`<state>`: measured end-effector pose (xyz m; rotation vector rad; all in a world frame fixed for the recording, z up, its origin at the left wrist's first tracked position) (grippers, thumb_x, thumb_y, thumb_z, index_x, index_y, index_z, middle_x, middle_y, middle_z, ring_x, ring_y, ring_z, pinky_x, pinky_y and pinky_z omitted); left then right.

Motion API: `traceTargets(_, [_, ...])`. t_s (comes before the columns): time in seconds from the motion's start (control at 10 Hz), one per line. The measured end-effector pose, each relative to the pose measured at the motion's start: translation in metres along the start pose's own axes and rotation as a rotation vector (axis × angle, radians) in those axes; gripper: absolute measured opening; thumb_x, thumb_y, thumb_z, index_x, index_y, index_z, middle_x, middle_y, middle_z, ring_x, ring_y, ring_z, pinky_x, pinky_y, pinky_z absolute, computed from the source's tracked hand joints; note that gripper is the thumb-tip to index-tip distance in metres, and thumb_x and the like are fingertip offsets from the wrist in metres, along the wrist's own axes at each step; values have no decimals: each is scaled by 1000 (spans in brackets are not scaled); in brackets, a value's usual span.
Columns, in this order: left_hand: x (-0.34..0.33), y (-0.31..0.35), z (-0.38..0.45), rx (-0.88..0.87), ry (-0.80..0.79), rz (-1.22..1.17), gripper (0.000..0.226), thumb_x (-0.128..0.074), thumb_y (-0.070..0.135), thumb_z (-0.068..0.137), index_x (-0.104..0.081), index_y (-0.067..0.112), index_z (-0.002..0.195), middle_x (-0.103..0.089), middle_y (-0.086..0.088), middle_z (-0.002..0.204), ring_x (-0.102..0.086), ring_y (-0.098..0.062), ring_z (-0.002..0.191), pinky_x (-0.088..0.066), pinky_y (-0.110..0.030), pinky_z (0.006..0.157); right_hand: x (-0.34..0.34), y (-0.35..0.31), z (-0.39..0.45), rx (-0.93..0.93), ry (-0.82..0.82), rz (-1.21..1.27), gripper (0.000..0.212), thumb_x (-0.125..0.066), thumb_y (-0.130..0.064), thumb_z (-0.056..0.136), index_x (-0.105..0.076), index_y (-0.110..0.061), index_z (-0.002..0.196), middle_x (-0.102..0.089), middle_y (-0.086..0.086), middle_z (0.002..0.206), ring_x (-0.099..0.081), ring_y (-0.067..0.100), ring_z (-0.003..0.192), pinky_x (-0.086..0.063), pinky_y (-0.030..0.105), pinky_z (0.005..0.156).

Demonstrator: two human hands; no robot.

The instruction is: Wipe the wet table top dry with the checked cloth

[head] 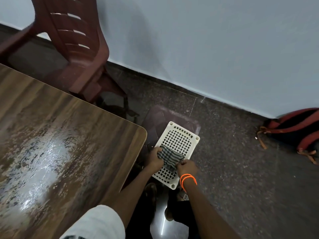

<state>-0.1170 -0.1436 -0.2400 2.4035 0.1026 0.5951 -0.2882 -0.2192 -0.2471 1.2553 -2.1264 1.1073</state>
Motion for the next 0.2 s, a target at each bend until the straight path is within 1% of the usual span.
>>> traceTargets(0.1, [9,14,-21,-35,-5,1,45,-53,5,82,-54,20,125,-62,-1,115,-61,-20,100,-50,-28,78,20,-10,-17,-31,36,-11,22,-67,-34,77,-72,-16,90,-72,4,87,-67,26,84,-48,26,68])
traceTargets(0.2, [25,49,-49,-156,33,29,33,-53,10,91,-54,13,125,-65,-11,119,-62,-27,109,-50,-36,92,46,-45,-41,78,30,22,23,-68,-31,79,-71,-15,95,-71,7,95,-65,27,88,-48,28,72])
Point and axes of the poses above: each hand's wrist, its own z-axis towards the middle knuckle, its own x-axis out of the back of the hand, y = z × x, the point moved 7 cm from there along z, towards the middle knuckle
